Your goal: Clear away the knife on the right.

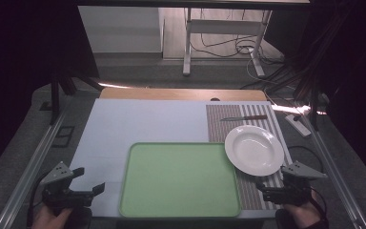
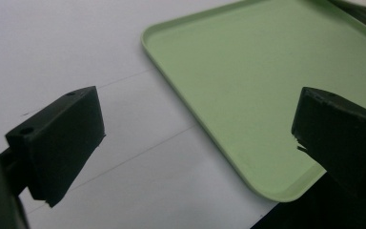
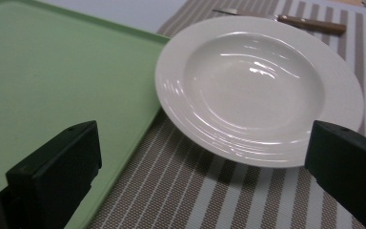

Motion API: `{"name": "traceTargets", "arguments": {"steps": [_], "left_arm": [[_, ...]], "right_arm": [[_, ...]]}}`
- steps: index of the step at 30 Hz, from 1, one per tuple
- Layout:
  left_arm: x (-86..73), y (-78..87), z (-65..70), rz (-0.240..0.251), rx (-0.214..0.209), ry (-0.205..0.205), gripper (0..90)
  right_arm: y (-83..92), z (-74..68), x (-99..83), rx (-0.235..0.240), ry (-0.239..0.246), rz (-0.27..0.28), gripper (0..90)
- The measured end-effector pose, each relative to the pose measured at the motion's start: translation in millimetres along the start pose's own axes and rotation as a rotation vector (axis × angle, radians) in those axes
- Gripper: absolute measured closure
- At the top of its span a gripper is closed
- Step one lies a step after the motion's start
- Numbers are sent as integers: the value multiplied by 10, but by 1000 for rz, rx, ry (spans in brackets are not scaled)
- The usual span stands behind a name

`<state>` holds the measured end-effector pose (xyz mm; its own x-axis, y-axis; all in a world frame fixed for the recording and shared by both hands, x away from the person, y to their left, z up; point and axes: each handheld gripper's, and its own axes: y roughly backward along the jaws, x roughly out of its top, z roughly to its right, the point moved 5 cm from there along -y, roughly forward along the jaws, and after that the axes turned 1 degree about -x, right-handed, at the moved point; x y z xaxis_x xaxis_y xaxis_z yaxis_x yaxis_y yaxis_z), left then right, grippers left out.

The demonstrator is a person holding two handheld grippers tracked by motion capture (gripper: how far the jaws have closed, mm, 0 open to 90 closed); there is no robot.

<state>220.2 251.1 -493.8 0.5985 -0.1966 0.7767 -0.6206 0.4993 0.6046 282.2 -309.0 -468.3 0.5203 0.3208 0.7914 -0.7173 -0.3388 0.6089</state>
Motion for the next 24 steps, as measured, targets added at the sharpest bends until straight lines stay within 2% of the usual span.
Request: {"name": "traceTargets", "arguments": {"steps": [6, 16, 19, 24], "left_arm": [[-15, 13, -4, 1, 1, 3, 34], [-15, 10, -12, -1, -2, 9, 37], [-15, 10, -12, -1, -3, 9, 38], [-15, 10, -14, -1, -4, 11, 39]], "right_arm": [[-24, 15, 9, 13, -19, -13, 0], [-49, 11, 2, 18, -19, -39, 0], [-54, 23, 0, 10, -31, -45, 0], [-70, 30, -3, 26, -44, -62, 0]]}}
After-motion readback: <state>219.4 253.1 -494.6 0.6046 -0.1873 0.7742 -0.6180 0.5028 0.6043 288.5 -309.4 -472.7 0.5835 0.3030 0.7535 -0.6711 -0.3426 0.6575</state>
